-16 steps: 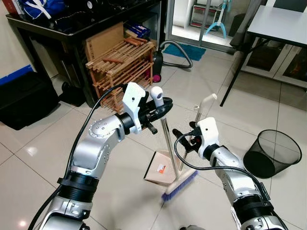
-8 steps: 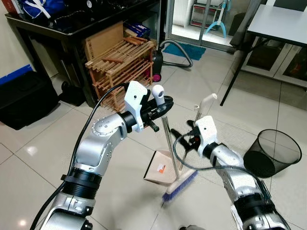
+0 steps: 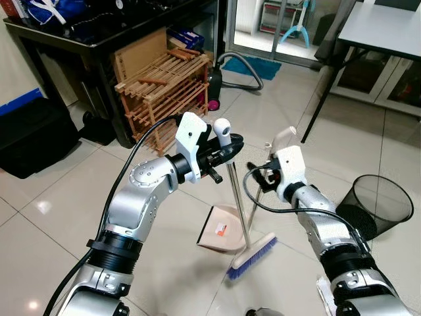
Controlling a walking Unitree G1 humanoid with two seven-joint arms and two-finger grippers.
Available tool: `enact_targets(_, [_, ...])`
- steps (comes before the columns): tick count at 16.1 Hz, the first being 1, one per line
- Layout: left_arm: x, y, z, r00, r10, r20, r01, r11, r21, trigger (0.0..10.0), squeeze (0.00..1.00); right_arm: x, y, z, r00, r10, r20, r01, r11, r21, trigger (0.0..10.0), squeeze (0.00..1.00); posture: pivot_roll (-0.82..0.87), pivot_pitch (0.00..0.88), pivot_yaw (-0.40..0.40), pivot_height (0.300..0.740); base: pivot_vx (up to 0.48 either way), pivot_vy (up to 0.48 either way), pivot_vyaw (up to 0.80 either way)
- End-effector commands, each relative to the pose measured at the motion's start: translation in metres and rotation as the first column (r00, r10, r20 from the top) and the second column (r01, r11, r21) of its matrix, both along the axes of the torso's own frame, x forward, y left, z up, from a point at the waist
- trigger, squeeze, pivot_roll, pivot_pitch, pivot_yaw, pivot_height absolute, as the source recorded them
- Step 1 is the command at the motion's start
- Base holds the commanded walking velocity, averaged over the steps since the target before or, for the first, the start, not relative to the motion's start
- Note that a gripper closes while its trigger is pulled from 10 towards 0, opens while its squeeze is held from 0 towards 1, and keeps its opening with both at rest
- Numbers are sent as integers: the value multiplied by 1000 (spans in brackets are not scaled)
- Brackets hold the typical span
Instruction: Sweep floor
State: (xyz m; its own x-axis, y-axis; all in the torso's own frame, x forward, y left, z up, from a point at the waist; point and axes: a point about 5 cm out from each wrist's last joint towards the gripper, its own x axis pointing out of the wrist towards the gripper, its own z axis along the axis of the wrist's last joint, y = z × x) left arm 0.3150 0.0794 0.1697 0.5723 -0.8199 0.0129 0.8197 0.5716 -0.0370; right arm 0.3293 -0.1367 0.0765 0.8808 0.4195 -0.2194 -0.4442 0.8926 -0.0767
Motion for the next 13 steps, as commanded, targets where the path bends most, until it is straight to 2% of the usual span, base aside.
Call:
enact_targets(1, [1, -5, 14, 999, -19, 49, 19, 1000, -18, 10000, 0, -4, 13, -4, 995, 99, -19, -99, 995, 2, 10000, 0, -28, 41, 27, 740, 0, 0, 0])
enact_targets(4, [6, -7, 15, 998, 8, 64, -6, 1000, -29, 10000, 0, -12, 26, -4, 977, 215, -17, -214, 976, 31, 10000, 0, -33, 42, 30, 740, 0, 0, 0])
enact_targets(13, [14, -8, 20, 991, 73, 110, -66, 996, -62, 10000, 0, -14, 28, -1, 975, 224, -2, -223, 973, 64, 10000, 0, -34, 47, 34, 740, 0, 0, 0])
